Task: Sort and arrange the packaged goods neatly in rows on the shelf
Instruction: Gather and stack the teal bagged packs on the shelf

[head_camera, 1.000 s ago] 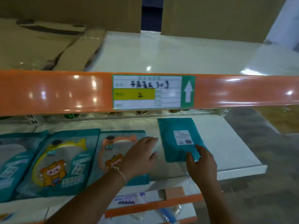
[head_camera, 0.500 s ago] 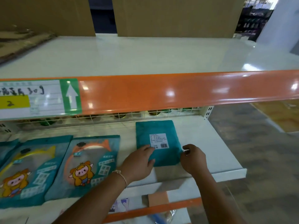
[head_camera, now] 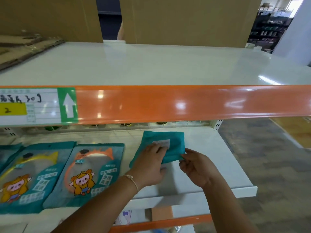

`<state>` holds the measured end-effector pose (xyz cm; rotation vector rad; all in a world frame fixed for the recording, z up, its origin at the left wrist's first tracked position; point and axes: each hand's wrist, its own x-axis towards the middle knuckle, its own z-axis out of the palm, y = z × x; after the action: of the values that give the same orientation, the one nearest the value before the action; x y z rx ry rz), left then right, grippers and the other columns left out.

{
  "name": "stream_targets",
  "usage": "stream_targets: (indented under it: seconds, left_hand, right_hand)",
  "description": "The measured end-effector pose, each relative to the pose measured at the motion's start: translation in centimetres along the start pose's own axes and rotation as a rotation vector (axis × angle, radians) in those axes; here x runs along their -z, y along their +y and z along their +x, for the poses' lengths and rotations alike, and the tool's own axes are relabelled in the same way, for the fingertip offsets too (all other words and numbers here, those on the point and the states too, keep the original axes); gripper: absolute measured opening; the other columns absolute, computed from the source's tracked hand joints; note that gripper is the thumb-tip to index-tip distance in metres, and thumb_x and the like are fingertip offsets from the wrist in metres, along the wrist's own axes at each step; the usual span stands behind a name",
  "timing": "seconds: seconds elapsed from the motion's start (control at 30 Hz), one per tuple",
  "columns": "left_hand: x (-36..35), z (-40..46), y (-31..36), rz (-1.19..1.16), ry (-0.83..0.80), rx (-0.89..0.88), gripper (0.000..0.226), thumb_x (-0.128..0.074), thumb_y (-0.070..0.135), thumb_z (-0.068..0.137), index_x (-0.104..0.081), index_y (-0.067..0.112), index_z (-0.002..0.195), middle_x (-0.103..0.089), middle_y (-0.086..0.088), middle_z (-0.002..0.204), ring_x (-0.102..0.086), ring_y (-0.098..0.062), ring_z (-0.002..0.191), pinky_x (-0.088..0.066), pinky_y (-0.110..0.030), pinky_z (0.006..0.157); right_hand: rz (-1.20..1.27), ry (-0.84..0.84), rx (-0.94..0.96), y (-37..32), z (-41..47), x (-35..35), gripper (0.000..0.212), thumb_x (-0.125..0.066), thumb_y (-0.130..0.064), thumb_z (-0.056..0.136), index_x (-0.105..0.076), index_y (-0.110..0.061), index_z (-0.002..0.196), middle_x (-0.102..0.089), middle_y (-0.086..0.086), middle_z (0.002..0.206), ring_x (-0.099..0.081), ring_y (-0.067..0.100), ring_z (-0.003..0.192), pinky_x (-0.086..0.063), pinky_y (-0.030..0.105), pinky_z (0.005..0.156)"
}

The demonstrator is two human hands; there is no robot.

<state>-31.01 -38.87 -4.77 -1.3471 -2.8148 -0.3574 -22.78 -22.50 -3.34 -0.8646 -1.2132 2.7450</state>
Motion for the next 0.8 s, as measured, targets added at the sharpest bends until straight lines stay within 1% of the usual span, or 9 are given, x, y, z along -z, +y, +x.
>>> stream_targets:
  seconds: [0.1,0.27,0.37,0.43,0.53,0.6,0.63,0.73,0.8]
  left_hand:
    - [0.8,0.4,-0.3,0.084,0.098,0.023,0.059,-0.05,0.026,0.092,-0.028,0.019,0.147,-0.032,-0.004,0.15,-0.027,-0.025,0.139,-0.02,-0.036,0.118]
    - [2.3,0.8,-1.1,0.201,0.094,0.051,0.054,-0.044,0.015,0.094,-0.032,0.017,0.147,-0.045,-0.007,0.14,-0.046,-0.026,0.123,-0.039,-0.035,0.099]
    - [2.8,0.2,-1.6,0.121,0.134,0.06,0.052,-0.046,0.014,0.093,-0.037,0.022,0.143,-0.055,-0.002,0.13,-0.053,-0.023,0.113,-0.041,-0.033,0.092]
    - [3.2,-0.3,-2.1,-0.084,0.234,0.127,0.043,-0.049,0.014,0.093,-0.048,0.024,0.135,-0.062,0.0,0.121,-0.058,-0.022,0.107,-0.043,-0.031,0.086]
    - [4.2,-0.8,-2.5,-0.462,0.452,0.322,0.024,-0.054,0.031,0.097,-0.064,0.02,0.115,-0.07,0.003,0.092,-0.064,-0.017,0.08,-0.042,-0.023,0.064]
    - [4.6,-1.0,-2.5,-0.867,0.48,0.523,0.027,-0.06,0.036,0.092,-0.067,0.016,0.108,-0.07,0.008,0.089,-0.064,-0.009,0.076,-0.043,-0.015,0.062]
    - [4.7,-1.0,-2.4,-1.128,0.473,0.613,0.027,-0.063,0.035,0.09,-0.067,0.015,0.108,-0.072,0.005,0.094,-0.066,-0.011,0.082,-0.047,-0.017,0.068]
    - [4.9,-1.6,-2.1,-1.81,0.377,0.828,0.022,-0.065,0.025,0.09,-0.066,0.014,0.109,-0.072,-0.009,0.106,-0.068,-0.03,0.1,-0.054,-0.045,0.087]
    - [4.7,-2.3,-1.8,-1.996,0.293,0.882,0.023,-0.064,0.022,0.091,-0.065,0.014,0.112,-0.072,-0.013,0.108,-0.069,-0.036,0.097,-0.052,-0.057,0.087]
  right_hand:
    - [-0.024,-0.093,0.043,-0.1,-0.5,-1.3,0.025,-0.041,0.007,0.093,-0.064,0.003,0.103,-0.062,0.012,0.091,-0.053,0.011,0.068,-0.049,0.019,0.059]
    - [-0.088,-0.099,0.116,0.5,-1.0,-2.0,0.023,-0.045,0.007,0.092,-0.065,0.003,0.102,-0.064,0.011,0.089,-0.052,0.013,0.073,-0.048,0.021,0.06]
    - [-0.066,-0.117,0.126,0.9,-1.4,-2.1,0.016,-0.056,-0.002,0.091,-0.065,0.0,0.104,-0.062,0.009,0.083,-0.054,0.011,0.069,-0.05,0.02,0.059]
    - [-0.027,-0.125,0.123,1.4,-1.7,-1.9,0.032,-0.067,-0.015,0.082,-0.065,-0.003,0.111,-0.065,0.011,0.09,-0.056,0.014,0.072,-0.049,0.025,0.066]
    - [-0.074,-0.067,0.085,2.8,-1.8,-1.4,0.048,-0.07,-0.028,0.074,-0.065,-0.003,0.115,-0.071,0.013,0.102,-0.061,0.02,0.08,-0.045,0.03,0.073]
    - [-0.178,-0.028,0.051,4.0,-1.8,-1.4,0.052,-0.07,-0.034,0.072,-0.065,-0.002,0.112,-0.073,0.013,0.101,-0.066,0.023,0.088,-0.049,0.032,0.076]
    - [-0.234,-0.009,0.042,4.6,-1.8,-1.5,0.052,-0.069,-0.037,0.073,-0.065,-0.003,0.112,-0.073,0.013,0.102,-0.069,0.025,0.093,-0.052,0.034,0.079]
    - [-0.314,-0.022,0.1,5.6,-2.0,-2.3,0.051,-0.063,-0.045,0.075,-0.064,-0.013,0.115,-0.073,0.009,0.108,-0.068,0.027,0.104,-0.055,0.042,0.091]
    - [-0.31,-0.034,0.204,5.8,-2.3,-3.1,0.045,-0.061,-0.041,0.079,-0.065,-0.015,0.116,-0.073,0.005,0.108,-0.068,0.023,0.103,-0.056,0.041,0.09]
